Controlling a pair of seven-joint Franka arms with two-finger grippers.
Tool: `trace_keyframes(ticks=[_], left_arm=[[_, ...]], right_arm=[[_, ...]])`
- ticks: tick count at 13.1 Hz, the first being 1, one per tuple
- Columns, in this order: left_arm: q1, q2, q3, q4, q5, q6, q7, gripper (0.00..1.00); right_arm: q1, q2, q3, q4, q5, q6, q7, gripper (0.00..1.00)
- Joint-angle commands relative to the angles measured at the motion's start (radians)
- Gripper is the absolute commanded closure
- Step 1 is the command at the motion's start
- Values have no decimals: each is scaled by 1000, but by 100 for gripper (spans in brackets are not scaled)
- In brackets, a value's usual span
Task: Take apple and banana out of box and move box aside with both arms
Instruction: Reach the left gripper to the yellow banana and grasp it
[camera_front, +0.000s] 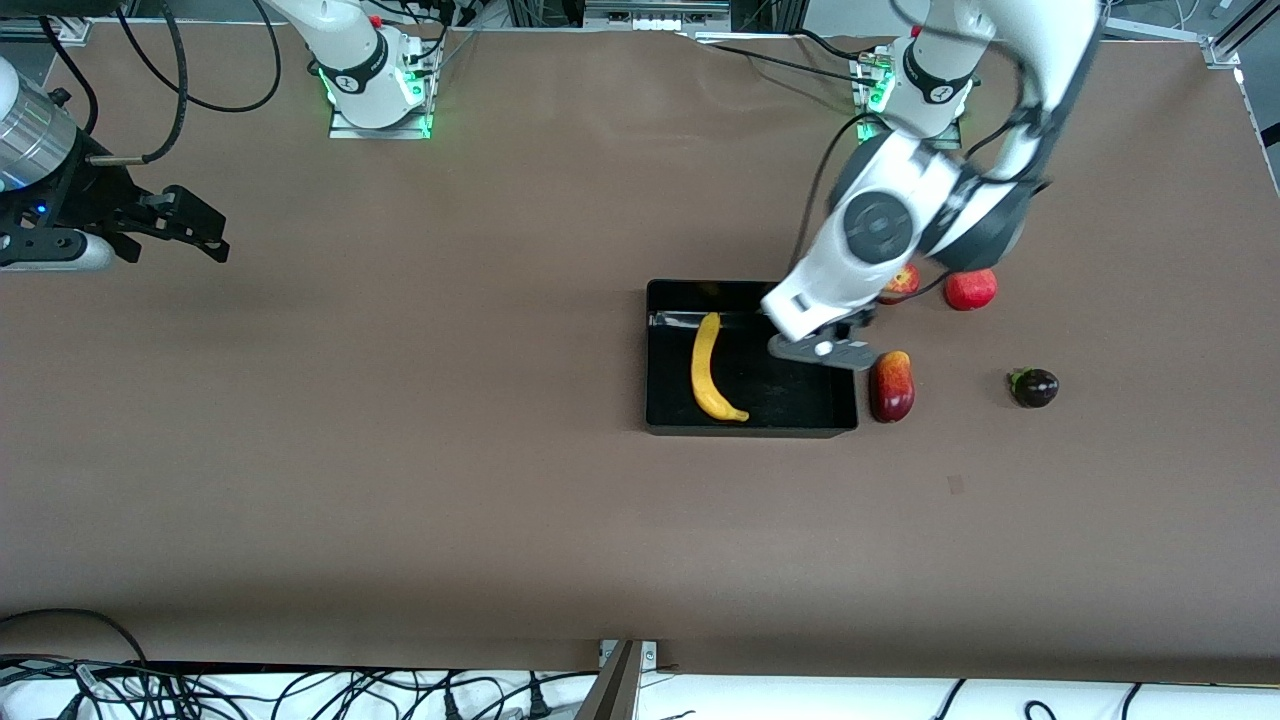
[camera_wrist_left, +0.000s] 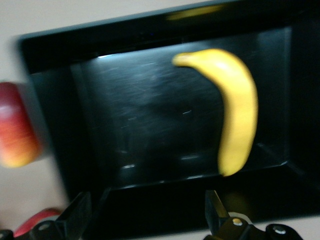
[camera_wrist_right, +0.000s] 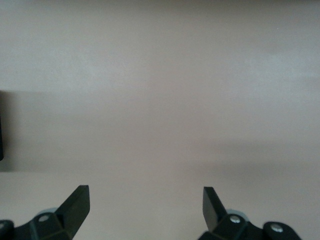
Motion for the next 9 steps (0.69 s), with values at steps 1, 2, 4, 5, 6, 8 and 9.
trace_keyframes(ticks=[1,2,4,5,6,8,9], left_arm=[[-70,146,2,147,-14,-17,-100,0],[-90,177,2,158,-2,14,-140,0],[-102,223,3,155,-2,105,-156,0],[-104,247,5,154,-1,142,-156,0],[-105,264,6,144,-1,191,-156,0],[-120,290,9,140,-1,215,-156,0],[-124,297,11,138,-1,215,-156,0]], right_arm=[[1,1,4,14,-12,-15,10,0],[1,1,4,14,-12,-15,10,0],[1,1,4,14,-12,-15,10,0],[1,1,4,14,-11,-15,10,0],[1,1,3,14,-11,-15,10,0],[1,1,3,14,-11,-15,10,0],[1,1,3,14,-11,-15,10,0]])
